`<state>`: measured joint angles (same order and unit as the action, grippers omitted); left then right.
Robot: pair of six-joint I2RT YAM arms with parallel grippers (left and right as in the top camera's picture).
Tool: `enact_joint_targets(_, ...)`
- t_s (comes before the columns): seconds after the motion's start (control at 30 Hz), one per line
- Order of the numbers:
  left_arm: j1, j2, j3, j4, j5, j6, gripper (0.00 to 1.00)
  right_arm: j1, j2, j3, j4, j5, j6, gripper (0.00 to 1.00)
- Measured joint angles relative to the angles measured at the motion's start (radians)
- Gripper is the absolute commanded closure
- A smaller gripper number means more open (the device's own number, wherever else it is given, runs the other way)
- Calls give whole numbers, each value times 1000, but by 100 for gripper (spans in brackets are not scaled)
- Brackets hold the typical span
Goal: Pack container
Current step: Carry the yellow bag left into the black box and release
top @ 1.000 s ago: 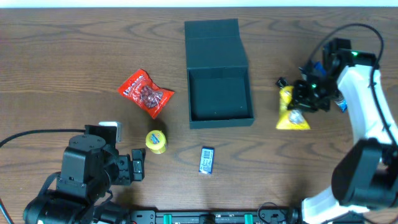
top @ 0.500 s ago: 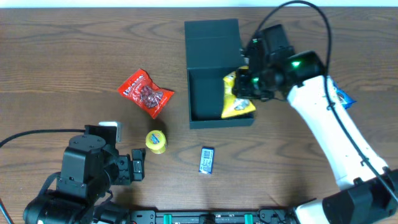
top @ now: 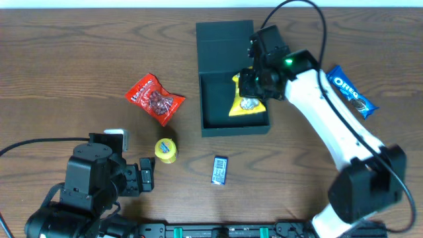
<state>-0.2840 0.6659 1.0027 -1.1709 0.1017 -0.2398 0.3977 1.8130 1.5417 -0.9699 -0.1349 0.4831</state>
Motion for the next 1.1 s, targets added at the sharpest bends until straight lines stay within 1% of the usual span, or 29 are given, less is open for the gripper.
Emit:
enact_joint_targets(0.13, 0, 0, 0, 0, 0, 0, 5, -3, 48, 0, -27, 19, 3, 99)
enact_joint_targets(0.4, 0, 0, 0, 0, 3, 0, 5, -35, 66, 26, -69, 41, 3, 98)
enact_joint_targets(0.87, 0, 0, 0, 0, 3, 0, 5, -13, 128, 31, -14, 34, -35, 96)
enact_joint_targets(1.0, 0, 0, 0, 0, 3, 0, 5, -13, 154, 31, -16, 34, -44, 95)
enact_joint_targets(1.1, 0, 0, 0, 0, 3, 0, 5, -13, 188, 31, -21, 33, -47, 91)
